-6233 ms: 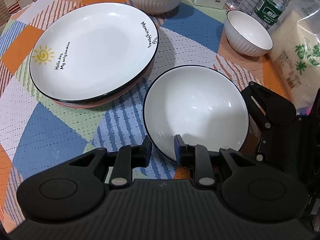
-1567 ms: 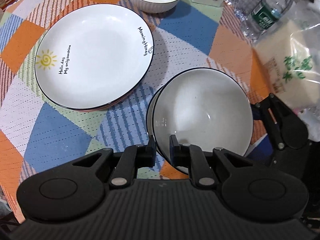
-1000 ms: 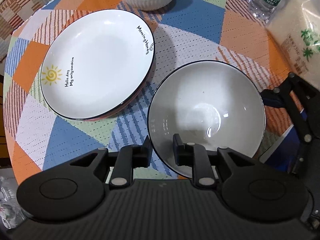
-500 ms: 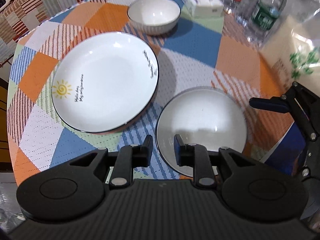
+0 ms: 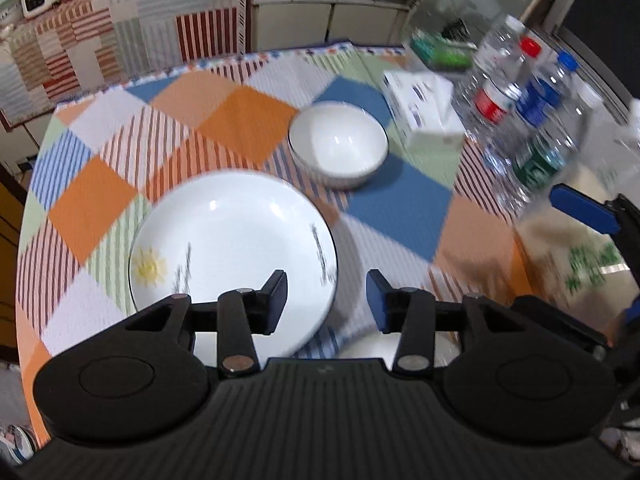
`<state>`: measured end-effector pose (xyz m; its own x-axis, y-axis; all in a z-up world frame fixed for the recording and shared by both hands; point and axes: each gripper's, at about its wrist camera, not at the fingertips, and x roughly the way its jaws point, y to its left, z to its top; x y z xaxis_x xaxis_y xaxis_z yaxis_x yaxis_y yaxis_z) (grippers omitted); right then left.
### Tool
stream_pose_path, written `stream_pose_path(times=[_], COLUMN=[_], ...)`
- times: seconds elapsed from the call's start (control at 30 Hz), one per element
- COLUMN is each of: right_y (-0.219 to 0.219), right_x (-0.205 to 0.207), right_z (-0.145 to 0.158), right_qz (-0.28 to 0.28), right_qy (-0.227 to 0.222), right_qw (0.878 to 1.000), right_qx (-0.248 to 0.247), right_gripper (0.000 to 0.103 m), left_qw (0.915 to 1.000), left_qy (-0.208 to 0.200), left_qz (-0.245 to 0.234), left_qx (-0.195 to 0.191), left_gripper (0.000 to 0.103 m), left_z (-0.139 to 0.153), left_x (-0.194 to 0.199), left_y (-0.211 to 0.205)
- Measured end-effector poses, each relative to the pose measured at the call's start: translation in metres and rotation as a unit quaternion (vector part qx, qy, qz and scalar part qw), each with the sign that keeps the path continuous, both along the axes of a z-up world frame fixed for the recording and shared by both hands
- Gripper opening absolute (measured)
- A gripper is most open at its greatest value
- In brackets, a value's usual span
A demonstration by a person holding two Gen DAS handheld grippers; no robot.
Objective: Organize plates and bowls
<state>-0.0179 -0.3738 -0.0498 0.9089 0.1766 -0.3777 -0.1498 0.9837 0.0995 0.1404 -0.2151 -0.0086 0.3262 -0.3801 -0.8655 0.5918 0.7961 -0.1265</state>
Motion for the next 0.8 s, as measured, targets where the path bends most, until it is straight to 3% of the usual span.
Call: stream_pose_path(times=[0.13, 0.33, 0.53, 0.8], right_y=[-0.006, -0.027, -0.070, -0.087], right_x=[0.028, 0.088, 0.154, 0.195], right_z=[0.006, 0.001, -0.040, -0.094], right_qz=[-0.019, -0.058, -0.114, -0.168], right_qy=[0.006, 0.078, 0.181, 0.255], right_qw=[1.000, 0.994, 0.960, 0.921], right_qx=[0.003, 0.056, 0.180, 0.241], right_gripper=[0.095, 0.081, 0.067, 0.058], left_qw=[0.9999, 0.9994, 0.9969, 0.9948], left_qy=[-0.014, -0.026, -0.001, 0.009], left_qz=[0.000, 0.015, 0.057, 0.082], left_qx=[0.001, -0.018, -0.053, -0.061], left_gripper=[0.043, 0.050, 0.050, 0.050], left_z=[-0.005, -0.024, -0.052, -0.080], left_x=[0.025, 0.066, 0.104, 0.130], left_y=[-0.013, -0.027, -0.034, -0.046])
